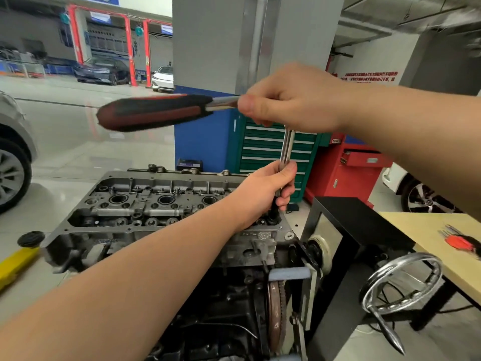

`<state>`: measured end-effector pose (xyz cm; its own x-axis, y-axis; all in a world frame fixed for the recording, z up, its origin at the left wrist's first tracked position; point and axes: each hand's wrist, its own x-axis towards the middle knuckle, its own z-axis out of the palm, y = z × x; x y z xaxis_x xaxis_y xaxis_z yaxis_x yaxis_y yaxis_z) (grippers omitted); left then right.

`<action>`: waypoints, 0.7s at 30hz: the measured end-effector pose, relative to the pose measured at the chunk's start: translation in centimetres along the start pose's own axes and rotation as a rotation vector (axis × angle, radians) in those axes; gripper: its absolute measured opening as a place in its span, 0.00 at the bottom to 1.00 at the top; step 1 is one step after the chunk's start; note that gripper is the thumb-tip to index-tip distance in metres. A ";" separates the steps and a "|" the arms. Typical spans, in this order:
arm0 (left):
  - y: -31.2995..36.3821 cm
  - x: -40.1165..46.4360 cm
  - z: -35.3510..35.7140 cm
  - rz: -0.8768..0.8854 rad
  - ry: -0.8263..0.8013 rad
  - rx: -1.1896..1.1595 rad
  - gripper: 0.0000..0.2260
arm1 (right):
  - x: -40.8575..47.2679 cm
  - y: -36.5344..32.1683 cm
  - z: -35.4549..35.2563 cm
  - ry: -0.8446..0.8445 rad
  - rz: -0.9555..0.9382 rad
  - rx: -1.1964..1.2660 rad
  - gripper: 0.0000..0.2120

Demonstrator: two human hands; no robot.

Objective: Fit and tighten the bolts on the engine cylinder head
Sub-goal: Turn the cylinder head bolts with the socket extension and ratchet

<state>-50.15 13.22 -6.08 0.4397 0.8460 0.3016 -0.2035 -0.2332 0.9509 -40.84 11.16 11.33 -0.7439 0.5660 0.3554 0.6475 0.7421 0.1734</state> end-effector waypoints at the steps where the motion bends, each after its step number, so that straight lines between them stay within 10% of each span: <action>1: 0.0 0.0 0.0 -0.001 0.000 -0.002 0.12 | -0.4 0.2 -0.1 -0.017 -0.024 0.054 0.36; 10: 0.0 0.1 0.0 0.007 -0.007 0.011 0.14 | 2.5 -0.6 0.2 -0.079 0.233 -0.168 0.38; 14: 0.0 0.1 -0.2 0.021 0.015 0.039 0.12 | 5.7 -0.9 0.6 -0.220 0.300 -0.512 0.19; 21: 0.2 0.4 -0.2 -0.051 -0.012 0.027 0.12 | 7.2 1.3 -0.9 -0.379 0.430 0.026 0.29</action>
<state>-50.24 13.59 -5.78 0.4593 0.8514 0.2533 -0.1572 -0.2028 0.9665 -45.23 15.88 14.91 -0.4250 0.9045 0.0342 0.9042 0.4225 0.0618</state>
